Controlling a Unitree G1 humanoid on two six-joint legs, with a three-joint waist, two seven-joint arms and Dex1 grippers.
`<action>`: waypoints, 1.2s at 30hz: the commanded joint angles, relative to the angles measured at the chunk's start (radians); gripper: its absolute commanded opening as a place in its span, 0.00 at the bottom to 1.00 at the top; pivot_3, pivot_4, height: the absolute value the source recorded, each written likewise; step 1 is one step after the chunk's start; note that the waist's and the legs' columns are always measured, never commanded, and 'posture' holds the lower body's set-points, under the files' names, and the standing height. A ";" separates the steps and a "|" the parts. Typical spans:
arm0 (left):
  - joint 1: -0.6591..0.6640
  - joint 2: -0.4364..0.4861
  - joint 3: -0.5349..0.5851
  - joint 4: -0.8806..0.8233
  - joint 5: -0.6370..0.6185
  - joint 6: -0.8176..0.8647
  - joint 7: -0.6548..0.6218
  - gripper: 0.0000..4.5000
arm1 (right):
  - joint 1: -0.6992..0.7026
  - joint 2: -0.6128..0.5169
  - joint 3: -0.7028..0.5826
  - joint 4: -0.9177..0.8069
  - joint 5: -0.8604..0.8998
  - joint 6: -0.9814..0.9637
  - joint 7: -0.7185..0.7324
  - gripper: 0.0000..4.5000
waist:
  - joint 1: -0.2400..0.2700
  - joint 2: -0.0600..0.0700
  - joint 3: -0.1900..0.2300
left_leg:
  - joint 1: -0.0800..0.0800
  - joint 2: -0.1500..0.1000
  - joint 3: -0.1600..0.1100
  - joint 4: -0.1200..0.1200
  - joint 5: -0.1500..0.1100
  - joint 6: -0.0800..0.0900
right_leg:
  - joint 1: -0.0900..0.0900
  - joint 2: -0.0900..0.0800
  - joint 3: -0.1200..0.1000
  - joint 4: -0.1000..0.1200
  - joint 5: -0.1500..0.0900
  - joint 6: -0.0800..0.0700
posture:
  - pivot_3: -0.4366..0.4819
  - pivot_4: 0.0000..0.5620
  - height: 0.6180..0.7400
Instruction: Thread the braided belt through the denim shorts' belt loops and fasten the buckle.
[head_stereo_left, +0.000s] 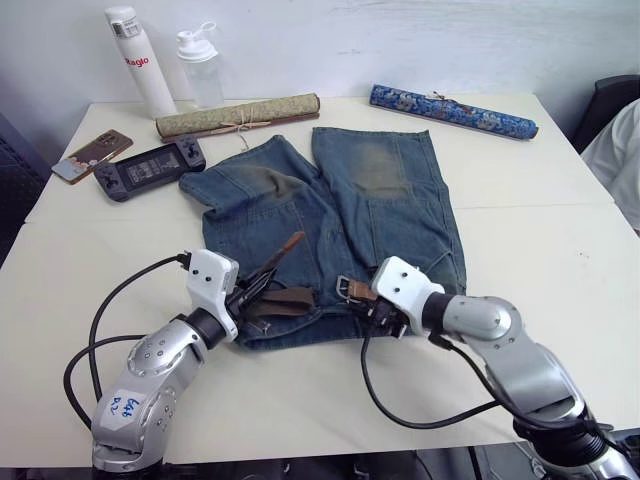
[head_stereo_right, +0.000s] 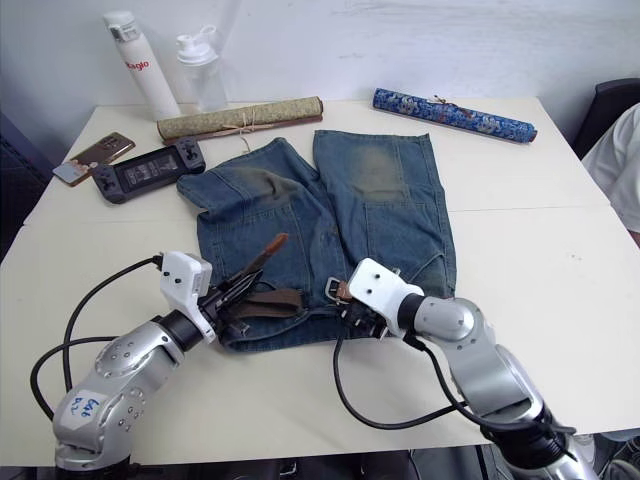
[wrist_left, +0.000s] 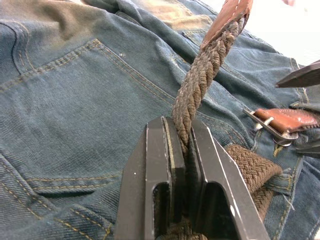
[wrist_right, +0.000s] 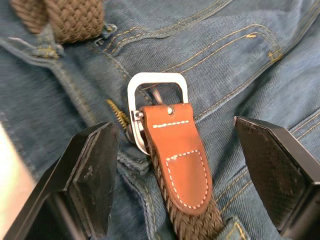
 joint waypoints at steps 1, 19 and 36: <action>0.008 0.014 0.027 -0.024 -0.009 -0.029 -0.004 0.00 | -0.043 -0.014 -0.048 -0.036 0.029 0.001 0.003 0.87 | 0.000 0.000 0.000 | 0.000 0.000 0.000 0.000 0.000 0.000 | 0.000 0.000 0.000 0.000 0.000 0.000 | 0.48 0.27 0.82; 0.005 0.008 0.012 -0.027 -0.008 -0.039 0.003 0.00 | -0.172 0.067 0.348 0.019 -0.266 0.003 -0.239 0.87 | -0.001 0.000 0.000 | 0.000 0.000 0.000 0.000 0.000 -0.001 | -0.001 0.000 0.000 0.000 0.000 0.000 | 0.48 0.27 0.82; -0.018 0.004 -0.013 -0.018 -0.011 -0.038 0.005 0.00 | -0.043 0.487 -0.091 -0.065 -0.231 0.386 -0.414 0.87 | -0.001 -0.001 0.000 | -0.001 0.000 0.001 -0.001 0.001 -0.001 | -0.001 0.001 0.000 0.001 0.000 0.000 | 0.48 0.27 0.82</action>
